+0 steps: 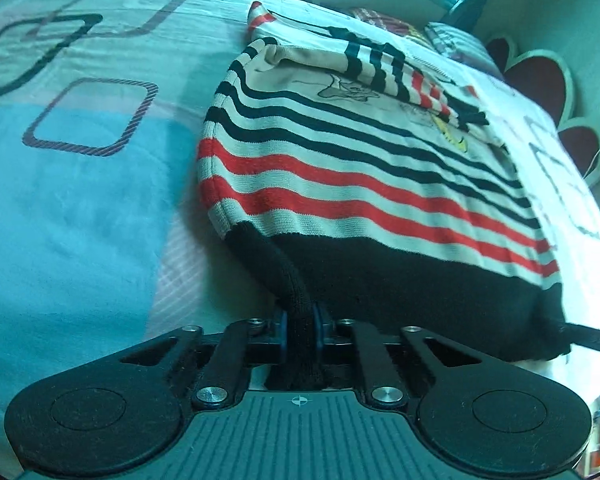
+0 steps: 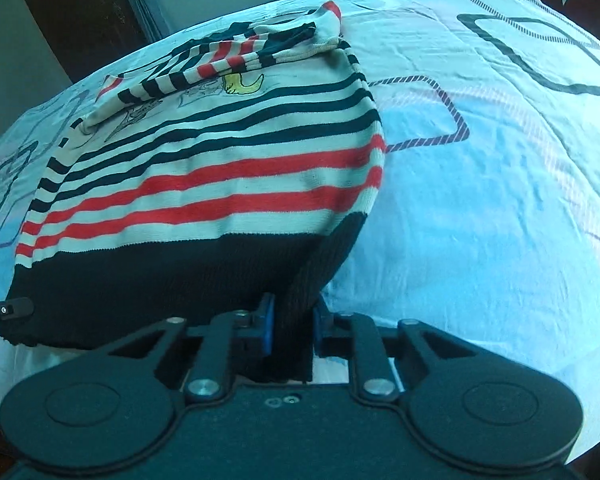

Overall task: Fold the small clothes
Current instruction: 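Grasp the black-striped sweater hem with both grippers, then lift the hem with both grippers and fold it toward the collar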

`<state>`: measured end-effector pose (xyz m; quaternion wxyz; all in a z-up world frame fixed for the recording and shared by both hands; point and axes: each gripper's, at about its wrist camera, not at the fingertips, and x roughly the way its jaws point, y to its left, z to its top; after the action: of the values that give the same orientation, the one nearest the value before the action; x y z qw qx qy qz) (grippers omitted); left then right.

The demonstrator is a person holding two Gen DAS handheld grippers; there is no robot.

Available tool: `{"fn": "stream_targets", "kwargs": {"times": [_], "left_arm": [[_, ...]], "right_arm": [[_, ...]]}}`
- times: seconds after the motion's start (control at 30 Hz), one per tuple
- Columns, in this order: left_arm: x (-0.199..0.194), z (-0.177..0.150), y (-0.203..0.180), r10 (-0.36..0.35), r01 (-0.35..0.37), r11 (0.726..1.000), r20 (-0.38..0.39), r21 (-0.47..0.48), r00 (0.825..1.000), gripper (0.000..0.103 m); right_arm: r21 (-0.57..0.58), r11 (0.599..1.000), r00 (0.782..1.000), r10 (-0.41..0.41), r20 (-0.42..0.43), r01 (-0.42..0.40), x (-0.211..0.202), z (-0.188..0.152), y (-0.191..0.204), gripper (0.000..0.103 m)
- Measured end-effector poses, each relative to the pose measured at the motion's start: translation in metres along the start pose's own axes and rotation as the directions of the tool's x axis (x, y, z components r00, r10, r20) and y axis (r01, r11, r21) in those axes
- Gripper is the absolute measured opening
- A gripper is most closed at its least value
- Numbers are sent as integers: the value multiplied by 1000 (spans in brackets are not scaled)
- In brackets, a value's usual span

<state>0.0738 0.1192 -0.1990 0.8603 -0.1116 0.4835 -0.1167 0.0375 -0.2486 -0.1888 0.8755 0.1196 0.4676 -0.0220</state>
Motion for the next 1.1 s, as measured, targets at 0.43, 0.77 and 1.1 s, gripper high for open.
{"fn": "stream_targets", "kwargs": {"times": [0.43, 0.77, 1.1], "left_arm": [[-4, 103, -36, -51, 23, 994, 255, 110, 966, 10], [74, 240, -69, 18, -50, 996, 379, 74, 925, 10], [181, 340, -66, 153, -157, 987, 355, -19, 922, 10]], "right_arm": [[34, 994, 957, 94, 275, -107, -24, 82, -1, 11], [-28, 993, 918, 118, 378, -116, 53, 229, -2, 11], [-24, 995, 934, 101, 343, -98, 159, 339, -8, 11]]}}
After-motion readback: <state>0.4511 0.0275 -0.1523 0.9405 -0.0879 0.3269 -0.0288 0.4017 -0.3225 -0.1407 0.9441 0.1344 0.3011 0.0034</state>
